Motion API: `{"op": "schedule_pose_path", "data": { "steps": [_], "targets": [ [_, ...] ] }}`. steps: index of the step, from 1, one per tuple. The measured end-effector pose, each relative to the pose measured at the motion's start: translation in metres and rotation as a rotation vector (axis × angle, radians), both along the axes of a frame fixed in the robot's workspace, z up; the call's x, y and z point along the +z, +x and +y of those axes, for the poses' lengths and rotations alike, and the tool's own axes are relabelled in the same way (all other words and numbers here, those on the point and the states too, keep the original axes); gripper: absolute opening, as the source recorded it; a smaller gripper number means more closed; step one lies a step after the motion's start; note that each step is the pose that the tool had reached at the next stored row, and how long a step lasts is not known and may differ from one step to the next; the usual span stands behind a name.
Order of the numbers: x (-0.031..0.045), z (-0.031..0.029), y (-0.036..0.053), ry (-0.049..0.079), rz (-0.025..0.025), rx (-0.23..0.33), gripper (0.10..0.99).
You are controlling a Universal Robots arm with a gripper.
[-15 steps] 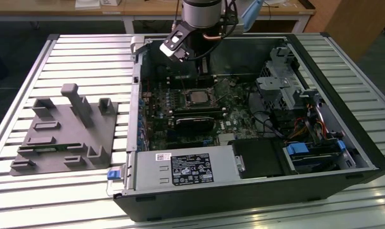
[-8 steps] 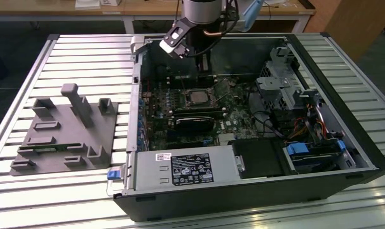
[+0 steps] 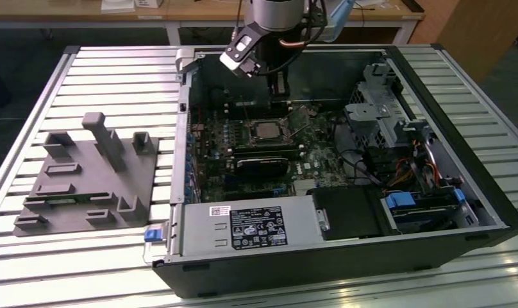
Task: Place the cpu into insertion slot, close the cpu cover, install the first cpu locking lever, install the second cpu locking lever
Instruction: 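Close the cpu cover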
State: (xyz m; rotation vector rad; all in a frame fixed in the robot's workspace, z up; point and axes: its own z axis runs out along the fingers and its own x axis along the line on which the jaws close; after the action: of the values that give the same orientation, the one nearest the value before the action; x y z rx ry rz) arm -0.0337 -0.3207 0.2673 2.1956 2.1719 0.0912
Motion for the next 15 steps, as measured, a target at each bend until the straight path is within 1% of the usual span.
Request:
{"op": "schedule_pose_path", "data": {
  "steps": [15],
  "targets": [
    [0.0000, 0.0002, 0.0210, 0.000, 0.0000, 0.000, 0.106]
  ]
}}
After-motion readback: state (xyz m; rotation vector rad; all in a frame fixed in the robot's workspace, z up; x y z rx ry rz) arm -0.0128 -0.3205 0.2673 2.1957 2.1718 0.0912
